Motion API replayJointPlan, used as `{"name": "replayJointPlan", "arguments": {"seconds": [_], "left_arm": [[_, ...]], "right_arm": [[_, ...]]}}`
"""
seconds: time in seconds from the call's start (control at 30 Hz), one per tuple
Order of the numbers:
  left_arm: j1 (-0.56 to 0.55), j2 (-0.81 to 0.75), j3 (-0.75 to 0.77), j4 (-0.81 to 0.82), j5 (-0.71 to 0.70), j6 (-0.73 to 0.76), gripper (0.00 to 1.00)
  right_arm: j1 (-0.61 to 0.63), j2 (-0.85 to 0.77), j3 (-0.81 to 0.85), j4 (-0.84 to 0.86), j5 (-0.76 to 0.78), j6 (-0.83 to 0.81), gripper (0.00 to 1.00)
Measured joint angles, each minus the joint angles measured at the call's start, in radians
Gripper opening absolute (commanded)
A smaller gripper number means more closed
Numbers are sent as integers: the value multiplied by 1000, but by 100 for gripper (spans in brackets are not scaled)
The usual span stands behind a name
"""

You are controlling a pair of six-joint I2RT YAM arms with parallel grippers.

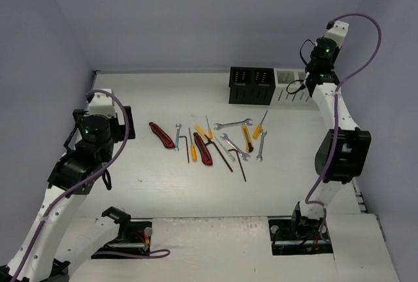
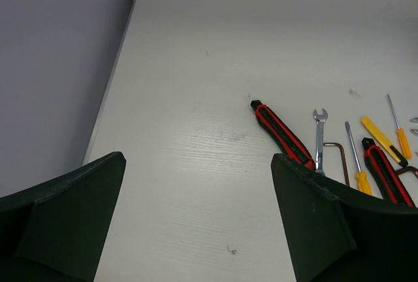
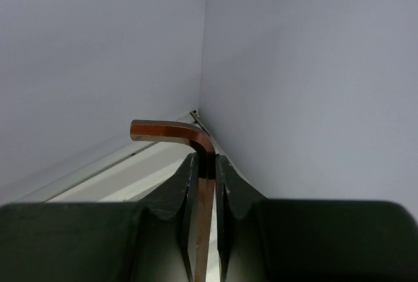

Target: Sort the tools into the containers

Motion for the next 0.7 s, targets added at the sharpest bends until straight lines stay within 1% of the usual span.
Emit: {"name": "replayJointPlan", "arguments": {"seconds": [0.17,0.33,0.5,0.7], "left_arm": [[0,-12,-4,1,-2,0,91],[0,-2,-4,1,-9,0,91],[0,33,-4,1,-17,0,91],[0,89,-4,1,-17,0,91]], "right_arm": [[-37,86,33,32,-37,-5,0],[-58,144,116,73,-69,5,0],[-61,167,159,110,-88,14,0],[-61,235,200,144,-107,27,0]]}}
